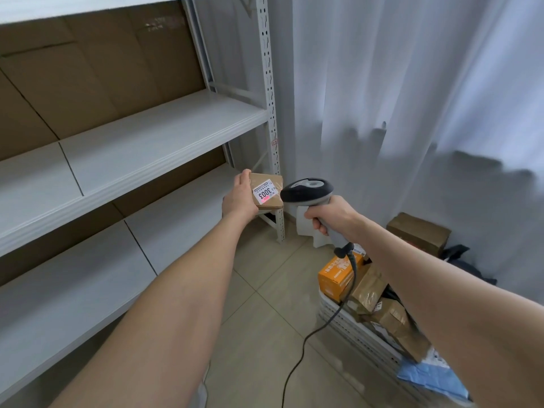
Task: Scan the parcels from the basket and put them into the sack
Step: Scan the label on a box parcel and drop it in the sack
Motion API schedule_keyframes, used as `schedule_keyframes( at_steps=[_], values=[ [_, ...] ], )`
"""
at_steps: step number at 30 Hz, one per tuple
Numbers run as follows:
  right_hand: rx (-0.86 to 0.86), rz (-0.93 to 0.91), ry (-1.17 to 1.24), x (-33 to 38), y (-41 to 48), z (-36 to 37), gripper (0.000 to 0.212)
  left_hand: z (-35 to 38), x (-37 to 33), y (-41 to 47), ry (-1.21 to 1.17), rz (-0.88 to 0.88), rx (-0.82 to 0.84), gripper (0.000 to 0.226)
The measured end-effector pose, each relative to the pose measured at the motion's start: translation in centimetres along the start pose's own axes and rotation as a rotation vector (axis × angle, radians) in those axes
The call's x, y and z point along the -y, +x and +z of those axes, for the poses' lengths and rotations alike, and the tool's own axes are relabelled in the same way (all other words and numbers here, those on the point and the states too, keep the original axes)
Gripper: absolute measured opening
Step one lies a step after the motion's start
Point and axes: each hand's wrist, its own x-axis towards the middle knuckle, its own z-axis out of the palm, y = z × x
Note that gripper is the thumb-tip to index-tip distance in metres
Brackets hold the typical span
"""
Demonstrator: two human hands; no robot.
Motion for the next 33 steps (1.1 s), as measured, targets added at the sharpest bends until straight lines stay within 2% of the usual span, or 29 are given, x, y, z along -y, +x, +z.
schedule_keyframes(
  at_steps=[13,16,27,33],
  values=[
    [-0.01,0.025,-0.022,2.0,-1.6,2.6,0.013,-1.6,2.2,-1.1,-0.019,0.012,-0.009,0.092],
    [-0.008,0.019,-0.046,2.3,-1.8,3.4,0.006,-2.1,2.8,-1.3,0.013,0.014,-0.004,0.092],
    [-0.042,0.022,-0.065,2.8,-2.3,4.7,0.014,-2.7,4.3,-1.5,0.016,0.006,0.017,0.092],
    [-0.036,0.032,-0.06,2.9,-2.6,4.7,0.007,-2.6,4.3,-1.9,0.038,0.0,0.012,0.094]
  ],
)
